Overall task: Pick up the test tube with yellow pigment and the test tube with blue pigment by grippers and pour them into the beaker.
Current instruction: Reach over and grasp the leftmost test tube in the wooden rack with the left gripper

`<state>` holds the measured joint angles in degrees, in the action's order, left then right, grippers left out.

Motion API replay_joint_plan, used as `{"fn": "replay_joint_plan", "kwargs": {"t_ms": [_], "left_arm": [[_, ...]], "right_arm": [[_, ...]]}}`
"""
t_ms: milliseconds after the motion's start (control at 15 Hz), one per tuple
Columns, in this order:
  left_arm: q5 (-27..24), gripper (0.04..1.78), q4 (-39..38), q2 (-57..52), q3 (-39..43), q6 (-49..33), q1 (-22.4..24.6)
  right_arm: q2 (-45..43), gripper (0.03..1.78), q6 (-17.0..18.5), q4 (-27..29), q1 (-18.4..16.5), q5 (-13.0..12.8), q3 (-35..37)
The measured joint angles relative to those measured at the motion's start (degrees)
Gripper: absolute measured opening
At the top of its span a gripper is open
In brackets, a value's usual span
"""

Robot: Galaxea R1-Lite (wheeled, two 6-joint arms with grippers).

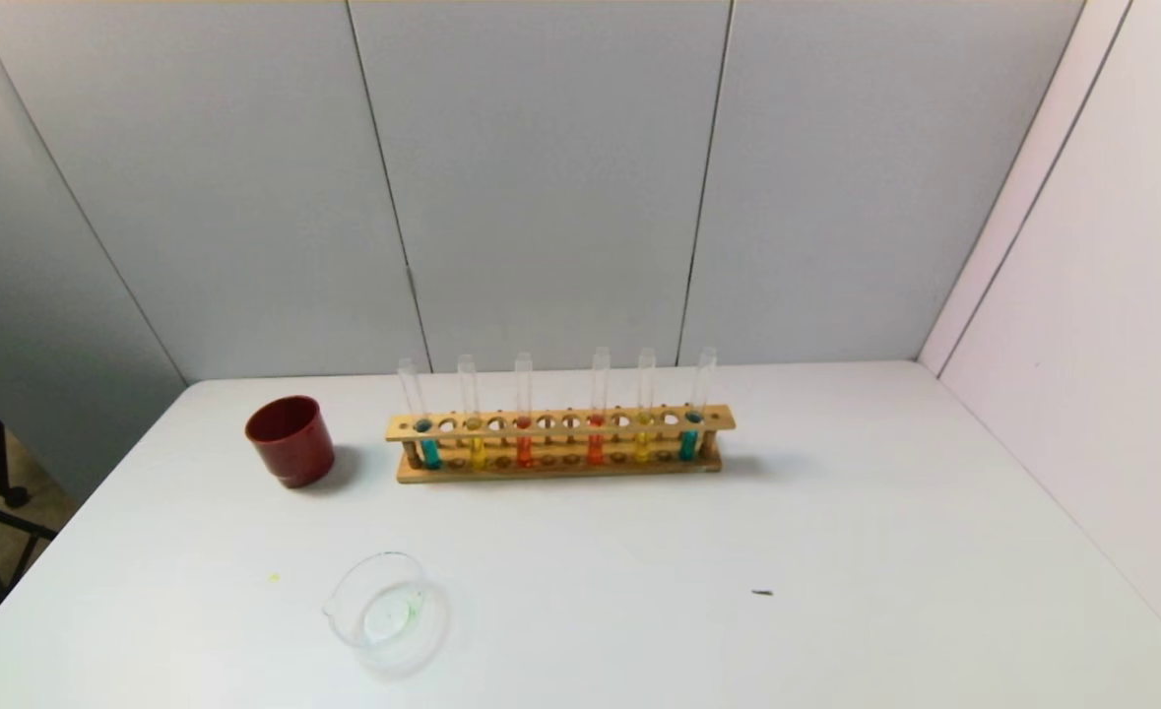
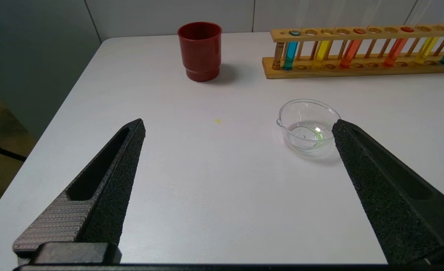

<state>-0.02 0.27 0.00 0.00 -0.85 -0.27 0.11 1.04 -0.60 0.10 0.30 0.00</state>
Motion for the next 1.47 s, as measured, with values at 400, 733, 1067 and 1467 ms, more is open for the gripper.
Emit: {"fn": "replay_joint_plan", "kwargs": {"t_ms": [400, 733, 1067, 1467], "left_arm": [[-0.46, 1.75, 1.40, 0.21, -2.36, 0.61, 0.05], [-2.40, 1.75, 6.47, 8.07, -15.09, 0.39, -0.39], [-2.51, 1.75, -2.55, 25.22, -21.14, 0.11, -3.08], [-5.01, 1.75, -21.69, 53.86, -25.77, -0.02, -3.86]], "right_arm": [[0.00, 1.74, 0.01, 0.00, 0.00, -0.01, 0.00], [0.00, 1.74, 0.01, 0.02, 0.00, -0.01, 0.00], [0.00, 1.74, 0.01, 0.02, 0.00, -0.01, 0.00], [0.00, 1.74, 0.00, 0.00, 0.01, -0.01, 0.00]]}}
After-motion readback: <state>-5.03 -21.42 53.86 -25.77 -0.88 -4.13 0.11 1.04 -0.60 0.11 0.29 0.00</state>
